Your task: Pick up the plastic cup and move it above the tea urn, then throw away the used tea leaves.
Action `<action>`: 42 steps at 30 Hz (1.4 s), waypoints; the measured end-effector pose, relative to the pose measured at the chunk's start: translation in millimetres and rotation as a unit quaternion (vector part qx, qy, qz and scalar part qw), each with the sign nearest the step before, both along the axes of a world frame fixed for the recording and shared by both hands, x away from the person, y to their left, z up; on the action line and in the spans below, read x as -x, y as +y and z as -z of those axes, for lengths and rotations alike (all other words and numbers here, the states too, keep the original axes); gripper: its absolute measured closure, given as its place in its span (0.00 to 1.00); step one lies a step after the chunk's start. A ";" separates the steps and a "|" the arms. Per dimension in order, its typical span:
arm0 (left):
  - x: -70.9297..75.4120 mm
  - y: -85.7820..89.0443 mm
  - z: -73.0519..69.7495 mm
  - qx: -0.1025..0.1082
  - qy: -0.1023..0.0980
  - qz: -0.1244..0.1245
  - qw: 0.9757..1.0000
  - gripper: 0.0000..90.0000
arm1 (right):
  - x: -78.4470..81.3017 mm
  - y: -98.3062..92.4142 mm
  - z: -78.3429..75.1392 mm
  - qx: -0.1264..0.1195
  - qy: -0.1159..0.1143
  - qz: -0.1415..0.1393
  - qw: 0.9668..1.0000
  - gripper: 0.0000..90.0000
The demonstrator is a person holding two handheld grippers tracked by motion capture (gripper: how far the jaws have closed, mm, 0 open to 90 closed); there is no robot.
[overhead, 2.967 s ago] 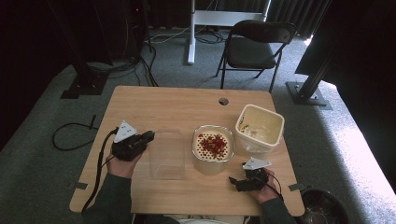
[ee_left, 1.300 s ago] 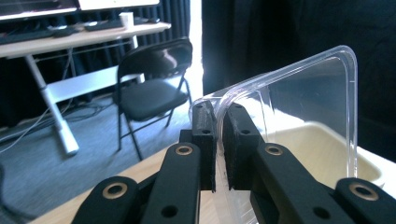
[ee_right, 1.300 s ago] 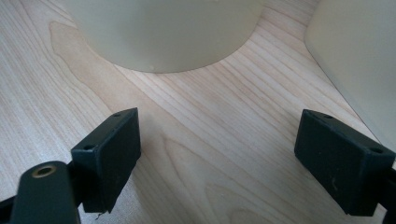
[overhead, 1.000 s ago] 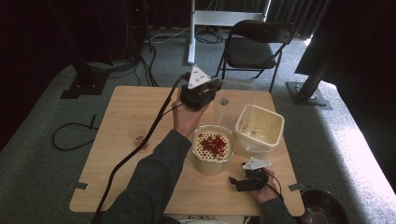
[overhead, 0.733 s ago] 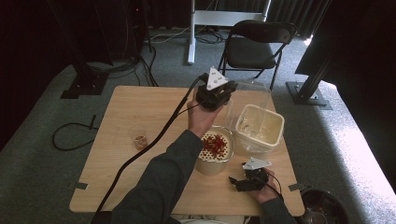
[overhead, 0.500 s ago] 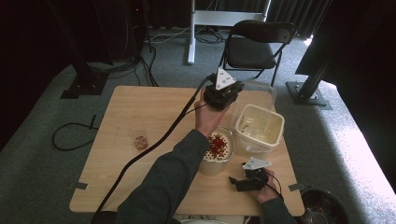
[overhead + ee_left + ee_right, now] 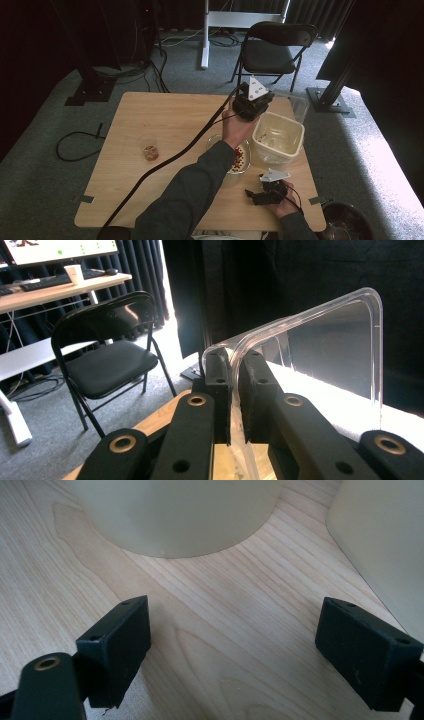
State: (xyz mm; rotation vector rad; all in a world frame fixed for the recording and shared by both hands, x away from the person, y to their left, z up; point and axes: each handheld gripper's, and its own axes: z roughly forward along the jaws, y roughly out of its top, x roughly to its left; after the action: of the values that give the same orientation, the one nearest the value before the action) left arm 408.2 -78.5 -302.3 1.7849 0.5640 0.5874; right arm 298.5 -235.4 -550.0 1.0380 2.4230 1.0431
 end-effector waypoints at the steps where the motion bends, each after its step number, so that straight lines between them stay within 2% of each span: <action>1: -0.7 -1.2 0.8 0.001 -0.001 -0.001 1.000 0.94 | 0.1 0.0 0.0 0.000 0.000 0.000 1.000 0.16; 7: -6.8 -6.6 7.3 0.003 0.001 -0.005 1.000 0.94 | 0.3 -0.4 0.0 0.001 -0.001 -0.001 1.000 0.16; 9: -10.6 -7.8 10.7 0.006 0.001 0.005 1.000 0.92 | 0.4 -0.1 0.0 -0.001 0.000 0.000 1.000 0.16; 11: -14.5 -9.4 14.1 0.002 0.017 0.012 1.000 0.73 | 0.3 -0.1 0.1 -0.001 -0.001 0.000 1.000 0.16; 12: -15.2 -9.5 15.7 -0.004 0.017 0.008 1.000 0.65 | 0.3 -0.4 0.0 0.000 -0.001 -0.001 1.000 0.16; 15: -15.9 -6.0 16.7 -0.013 0.023 0.014 1.000 0.60 | 0.5 -0.4 -0.1 0.000 0.000 -0.001 1.000 0.16; 20: -13.4 4.0 9.7 -0.016 0.029 0.023 0.999 0.59 | 0.5 -0.3 0.0 0.000 -0.001 -0.001 1.000 0.16; 25: -10.7 18.0 4.7 -0.030 0.033 0.028 0.999 0.58 | 0.4 -0.4 0.0 0.000 -0.001 -0.002 1.000 0.16; 30: -9.0 33.8 3.6 -0.039 0.039 0.020 0.998 0.58 | 0.2 -0.6 0.0 0.001 -0.002 -0.002 1.000 0.16; 35: -4.2 49.3 2.4 -0.043 0.034 0.002 0.998 0.58 | 0.3 -0.5 0.0 0.000 -0.001 -0.002 1.000 0.16; 36: 1.5 61.1 1.7 -0.042 0.035 0.001 0.999 0.58 | 0.3 -0.5 0.0 0.000 -0.001 -0.002 1.000 0.16; 42: 14.1 90.3 1.7 -0.037 0.040 -0.003 0.998 0.56 | 0.3 -0.5 0.0 0.000 -0.001 -0.002 1.000 0.16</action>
State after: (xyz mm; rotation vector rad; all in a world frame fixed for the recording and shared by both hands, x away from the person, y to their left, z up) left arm 394.0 11.7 -304.1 1.8848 0.6082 0.5489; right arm 298.2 -235.9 -550.0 1.0335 2.4247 1.0450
